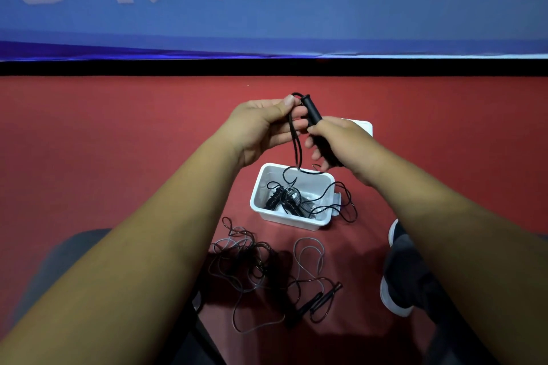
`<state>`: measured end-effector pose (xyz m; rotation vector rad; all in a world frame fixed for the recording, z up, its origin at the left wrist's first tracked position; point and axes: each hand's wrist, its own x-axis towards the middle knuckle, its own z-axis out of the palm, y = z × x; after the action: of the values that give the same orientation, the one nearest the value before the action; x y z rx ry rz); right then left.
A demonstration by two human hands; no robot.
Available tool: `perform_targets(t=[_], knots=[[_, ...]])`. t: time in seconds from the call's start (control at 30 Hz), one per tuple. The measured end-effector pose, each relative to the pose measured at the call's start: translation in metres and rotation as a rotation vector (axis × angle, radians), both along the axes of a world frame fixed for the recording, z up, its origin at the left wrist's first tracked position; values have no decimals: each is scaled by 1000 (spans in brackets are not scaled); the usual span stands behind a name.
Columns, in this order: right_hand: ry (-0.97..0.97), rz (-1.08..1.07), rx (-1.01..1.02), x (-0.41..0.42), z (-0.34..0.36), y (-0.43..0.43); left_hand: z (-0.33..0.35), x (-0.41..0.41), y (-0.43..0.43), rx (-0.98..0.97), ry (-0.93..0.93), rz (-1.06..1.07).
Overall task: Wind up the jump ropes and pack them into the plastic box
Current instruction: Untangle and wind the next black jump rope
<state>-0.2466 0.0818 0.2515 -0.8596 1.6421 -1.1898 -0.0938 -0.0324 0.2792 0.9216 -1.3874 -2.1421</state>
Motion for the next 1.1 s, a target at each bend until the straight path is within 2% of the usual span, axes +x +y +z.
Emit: perform_targets(t=[0.1, 0.23, 0.47, 0.6, 0.73, 0.83, 0.97, 1.1], knots=[[-48, 2, -39, -2, -3, 1, 3, -1, -1, -20, 20, 5], [-17, 46, -88, -1, -10, 0, 7, 0, -1, -82, 50, -3], [129, 25, -95, 13, -17, -5, 11, -2, 6, -311, -81, 68], [187, -54, -98, 14, -14, -7, 11, -4, 6, -264, -59, 109], [242, -22, -66, 15, -10, -10, 15, -3, 5, -188, -55, 112], [226, 23, -22, 13, -9, -12, 18, 2, 2, -219, -116, 92], [234, 73, -72, 13, -14, -11, 18, 6, -1, -306, -174, 80], [247, 58, -49, 10, -14, -11, 17, 7, -3, -338, -188, 72]])
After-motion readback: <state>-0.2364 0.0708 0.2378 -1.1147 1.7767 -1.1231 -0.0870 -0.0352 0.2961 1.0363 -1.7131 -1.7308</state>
